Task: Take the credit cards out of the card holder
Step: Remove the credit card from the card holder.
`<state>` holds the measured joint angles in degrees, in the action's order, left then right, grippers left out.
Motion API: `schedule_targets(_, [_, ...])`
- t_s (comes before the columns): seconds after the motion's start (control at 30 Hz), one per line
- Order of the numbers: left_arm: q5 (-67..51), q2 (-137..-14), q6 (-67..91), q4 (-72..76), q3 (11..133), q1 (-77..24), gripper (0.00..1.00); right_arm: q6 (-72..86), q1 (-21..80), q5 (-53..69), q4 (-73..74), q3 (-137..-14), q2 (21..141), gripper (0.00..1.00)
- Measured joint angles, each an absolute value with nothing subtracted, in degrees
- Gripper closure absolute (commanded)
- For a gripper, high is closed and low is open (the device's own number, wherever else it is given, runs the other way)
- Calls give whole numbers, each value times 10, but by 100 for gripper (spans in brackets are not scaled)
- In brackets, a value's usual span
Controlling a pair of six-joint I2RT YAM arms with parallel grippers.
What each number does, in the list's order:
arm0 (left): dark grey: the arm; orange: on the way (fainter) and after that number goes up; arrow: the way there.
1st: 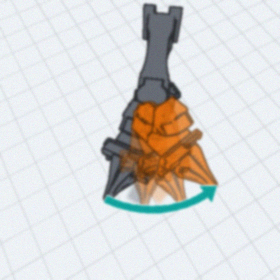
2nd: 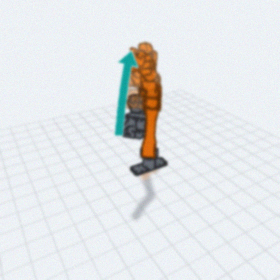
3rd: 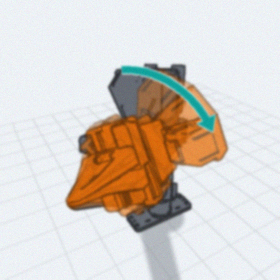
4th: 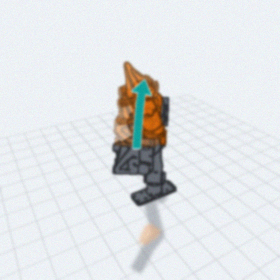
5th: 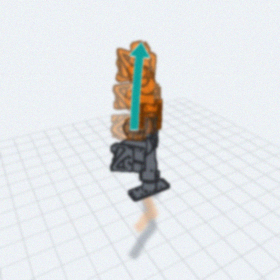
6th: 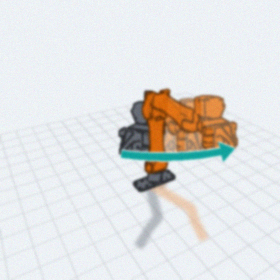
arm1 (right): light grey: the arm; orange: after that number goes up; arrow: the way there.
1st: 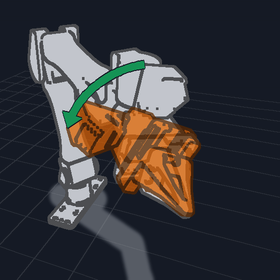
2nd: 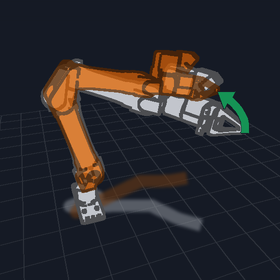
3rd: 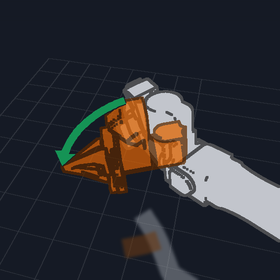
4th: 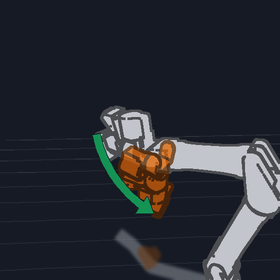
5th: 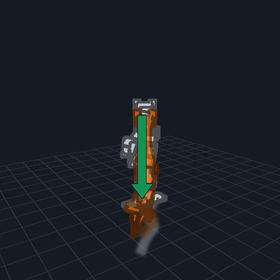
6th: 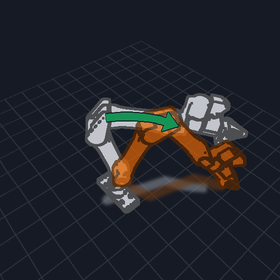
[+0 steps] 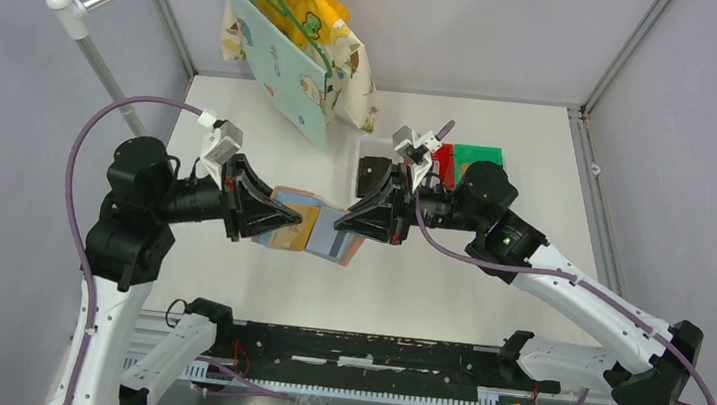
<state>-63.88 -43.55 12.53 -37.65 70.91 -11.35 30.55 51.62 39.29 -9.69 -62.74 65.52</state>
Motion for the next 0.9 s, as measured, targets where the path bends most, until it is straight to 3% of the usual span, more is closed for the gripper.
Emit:
schedule_targets(0.1, [-631, -429, 125, -376, 709, -114, 98, 311, 516, 397, -103, -627, 655, 88])
schedule_targets(0.23, [-632, -427, 126, -375, 710, -114, 98, 319, 514, 403, -115, -625, 655, 45])
schedule_targets(0.4, [-626, -429, 126, -375, 710, -114, 98, 316, 484, 401, -125, -623, 654, 20])
schedule_targets(0.53, [-599, -429, 126, -375, 710, -114, 98, 312, 448, 382, -113, -623, 636, 15])
schedule_targets(0.73, [-538, -432, 151, -371, 703, -114, 98, 311, 439, 318, -102, -623, 583, 15])
schedule_targets(0.9, [-450, -436, 163, -375, 685, -114, 98, 377, 440, 310, -198, -571, 557, 17])
